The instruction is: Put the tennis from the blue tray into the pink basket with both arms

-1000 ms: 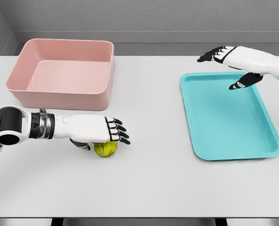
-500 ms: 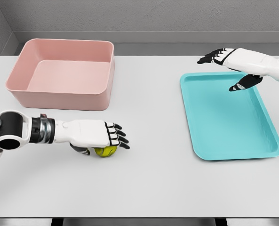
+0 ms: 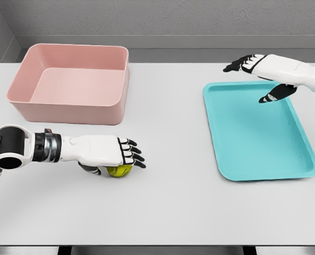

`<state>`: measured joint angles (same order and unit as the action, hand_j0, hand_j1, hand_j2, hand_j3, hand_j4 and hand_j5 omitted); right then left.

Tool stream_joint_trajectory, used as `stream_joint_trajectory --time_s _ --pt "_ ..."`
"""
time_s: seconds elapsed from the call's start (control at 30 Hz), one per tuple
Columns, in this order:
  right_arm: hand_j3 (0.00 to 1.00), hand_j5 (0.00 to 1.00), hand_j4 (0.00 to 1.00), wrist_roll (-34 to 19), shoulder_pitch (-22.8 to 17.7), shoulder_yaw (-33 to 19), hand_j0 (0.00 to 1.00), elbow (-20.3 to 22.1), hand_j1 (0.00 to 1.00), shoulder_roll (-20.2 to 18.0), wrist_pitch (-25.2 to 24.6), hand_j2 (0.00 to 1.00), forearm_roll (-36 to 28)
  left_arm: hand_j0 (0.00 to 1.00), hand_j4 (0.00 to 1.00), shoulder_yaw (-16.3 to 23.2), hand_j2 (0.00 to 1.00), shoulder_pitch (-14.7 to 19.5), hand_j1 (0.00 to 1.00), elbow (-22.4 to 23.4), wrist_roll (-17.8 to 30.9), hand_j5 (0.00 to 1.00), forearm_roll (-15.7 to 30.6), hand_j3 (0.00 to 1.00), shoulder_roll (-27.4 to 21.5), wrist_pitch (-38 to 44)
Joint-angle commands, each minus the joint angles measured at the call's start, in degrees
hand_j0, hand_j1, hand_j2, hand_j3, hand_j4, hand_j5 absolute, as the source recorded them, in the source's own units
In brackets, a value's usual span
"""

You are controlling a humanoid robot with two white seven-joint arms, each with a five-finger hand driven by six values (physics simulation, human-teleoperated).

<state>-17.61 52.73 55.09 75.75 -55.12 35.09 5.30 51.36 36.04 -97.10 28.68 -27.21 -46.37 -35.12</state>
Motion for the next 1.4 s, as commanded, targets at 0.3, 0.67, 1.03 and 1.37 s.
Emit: stream_joint_trajectory --time_s 0.3,0.67,1.03,1.37 --pt "1.00 1.00 1.00 0.0 -0.1 -0.1 1.00 0.0 1.00 -0.1 -0.1 1.00 -0.4 1.00 1.00 -0.1 1.00 -0.6 1.00 0.1 0.0 1.00 0.2 1.00 -0.1 0.1" --pt "1.00 1.00 1.00 0.0 -0.1 -0.1 1.00 0.0 1.00 -0.2 -0.1 1.00 -0.4 0.67 0.67 0.0 0.67 -0.9 0.67 0.0 -0.1 0.67 0.8 0.67 -0.2 0.1" --pt "1.00 1.00 1.00 0.0 -0.2 -0.1 1.00 0.0 1.00 -0.1 -0.1 1.00 -0.4 0.63 0.63 0.0 0.63 -0.9 0.63 0.1 -0.1 0.63 1.2 0.63 -0.2 0.1" --pt "1.00 1.00 1.00 0.1 -0.4 -0.2 1.00 0.0 1.00 -0.2 -0.1 1.00 -0.4 0.60 0.60 -0.5 0.60 0.3 0.60 -2.0 -0.1 0.60 2.7 0.60 -2.5 0.1"
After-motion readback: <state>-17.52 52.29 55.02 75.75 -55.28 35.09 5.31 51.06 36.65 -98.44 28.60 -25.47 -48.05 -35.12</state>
